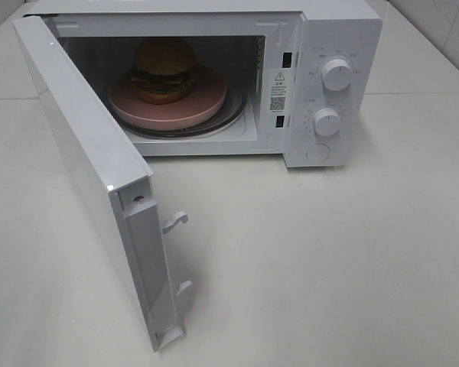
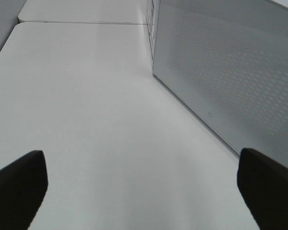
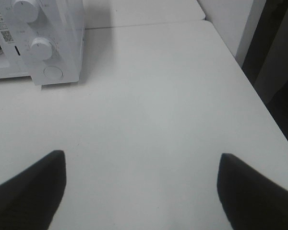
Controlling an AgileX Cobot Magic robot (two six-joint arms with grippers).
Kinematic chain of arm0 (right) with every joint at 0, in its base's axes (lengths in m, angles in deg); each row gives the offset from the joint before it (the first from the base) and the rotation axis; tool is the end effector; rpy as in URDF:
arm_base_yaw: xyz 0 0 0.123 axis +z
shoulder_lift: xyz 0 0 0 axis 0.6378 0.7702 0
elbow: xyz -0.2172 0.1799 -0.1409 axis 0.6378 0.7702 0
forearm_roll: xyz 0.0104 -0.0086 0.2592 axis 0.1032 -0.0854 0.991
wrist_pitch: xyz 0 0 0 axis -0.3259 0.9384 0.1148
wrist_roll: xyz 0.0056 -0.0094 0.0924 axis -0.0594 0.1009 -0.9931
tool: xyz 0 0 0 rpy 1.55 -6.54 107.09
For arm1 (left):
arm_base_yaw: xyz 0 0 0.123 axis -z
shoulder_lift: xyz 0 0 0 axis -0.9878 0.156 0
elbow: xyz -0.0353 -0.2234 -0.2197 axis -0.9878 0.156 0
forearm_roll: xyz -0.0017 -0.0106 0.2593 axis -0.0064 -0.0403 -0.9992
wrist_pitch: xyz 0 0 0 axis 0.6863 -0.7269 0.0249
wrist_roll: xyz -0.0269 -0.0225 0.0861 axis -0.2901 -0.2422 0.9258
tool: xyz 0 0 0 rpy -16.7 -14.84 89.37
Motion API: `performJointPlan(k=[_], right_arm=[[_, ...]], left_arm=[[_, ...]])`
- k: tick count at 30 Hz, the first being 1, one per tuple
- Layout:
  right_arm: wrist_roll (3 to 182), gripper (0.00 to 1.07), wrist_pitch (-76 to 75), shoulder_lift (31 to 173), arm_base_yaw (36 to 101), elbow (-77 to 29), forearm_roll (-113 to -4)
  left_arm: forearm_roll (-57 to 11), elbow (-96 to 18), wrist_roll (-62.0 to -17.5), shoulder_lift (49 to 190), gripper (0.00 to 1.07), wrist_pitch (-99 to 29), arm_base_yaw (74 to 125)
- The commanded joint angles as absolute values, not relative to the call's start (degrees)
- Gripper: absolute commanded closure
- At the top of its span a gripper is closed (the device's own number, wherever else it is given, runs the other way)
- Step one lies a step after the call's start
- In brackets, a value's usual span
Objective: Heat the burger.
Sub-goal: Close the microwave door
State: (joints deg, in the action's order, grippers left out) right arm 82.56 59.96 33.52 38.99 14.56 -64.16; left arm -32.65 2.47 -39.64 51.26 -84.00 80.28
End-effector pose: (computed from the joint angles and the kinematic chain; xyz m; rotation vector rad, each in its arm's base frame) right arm -0.0257 -0.0067 0.2881 0.1050 1.9681 -0.0521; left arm -0.0268 -0.0074 0.2833 0.0595 2.0221 -0.0537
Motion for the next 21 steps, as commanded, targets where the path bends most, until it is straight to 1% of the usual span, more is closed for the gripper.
performJointPlan(k=[1,21], right_arm=[[82.51,0.31,59.91,31.57,39.11,14.91,-64.34],[82.68,0.31,59.91,31.63,39.22,14.91,-64.22]], left_arm=[[-32.53,2.59,-39.99,51.09,0.02,-83.83,80.16],[-32.48,2.59,-39.99,51.09,0.02,-83.83,80.16]])
